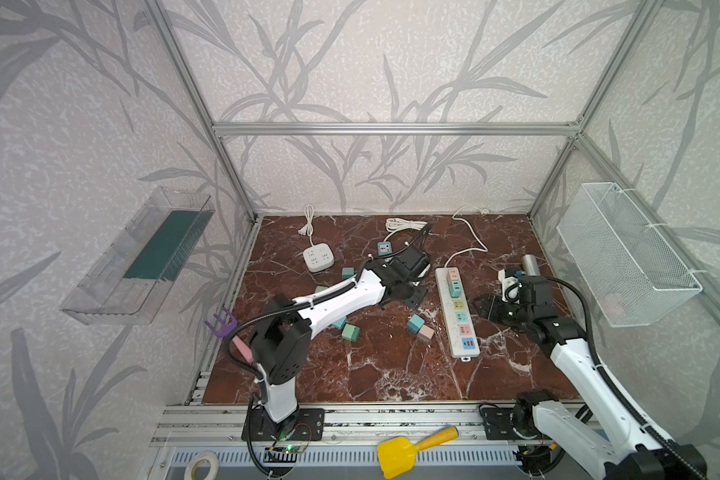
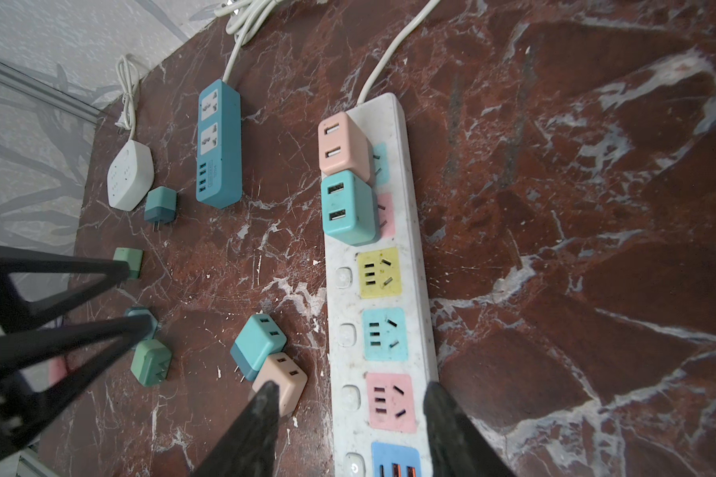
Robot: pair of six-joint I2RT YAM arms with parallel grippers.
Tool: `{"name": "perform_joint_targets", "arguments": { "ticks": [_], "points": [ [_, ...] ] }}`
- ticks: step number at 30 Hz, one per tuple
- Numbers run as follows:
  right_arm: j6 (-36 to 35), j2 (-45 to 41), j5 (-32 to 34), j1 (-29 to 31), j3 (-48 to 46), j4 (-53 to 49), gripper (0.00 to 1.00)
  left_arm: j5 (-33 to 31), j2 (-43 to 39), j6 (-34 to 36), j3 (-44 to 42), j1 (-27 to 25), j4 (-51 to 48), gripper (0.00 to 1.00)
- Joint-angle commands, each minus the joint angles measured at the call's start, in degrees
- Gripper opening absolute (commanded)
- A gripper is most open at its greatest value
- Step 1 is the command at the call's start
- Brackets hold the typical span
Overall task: Insert the plug
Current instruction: 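Lower the left gripper onto a loose teal adapter beside a pink one, then grasp the teal adapter with the left gripper and lift it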
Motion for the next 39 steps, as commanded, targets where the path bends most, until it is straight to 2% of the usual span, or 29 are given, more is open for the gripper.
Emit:
{"name": "perform_joint_targets", "arguments": {
  "ticks": [1,10,19,34,39],
  "points": [
    [-0.78,-1.59,0.62,0.25,-0.38,-0.9,0.57,-0.18,2.36,1.15,2.72,-0.49,-9.91,0.6],
    [-0.32,-2.18,0.65,0.27,-1.55,-0.23,0.58,-4.44,6.73,-1.06,3.75,-5.38,-13.34,0.61],
    [0.18,-3.31,0.1,0.29,-2.32,-0.03,0.61,-0.73,9.43,-2.98,3.95,-5.58,-11.76,0.61],
    [1.33,-4.29,-0.52,0.27,-2.72,0.76,0.61,-1.52,10.6,-4.81,3.25,-5.51,-8.84,0.59],
    [1.48,-4.77,-0.74,0.27,-3.06,1.1,0.62,-3.83,10.83,-7.2,1.33,-5.5,-5.19,0.58]
  ]
}}
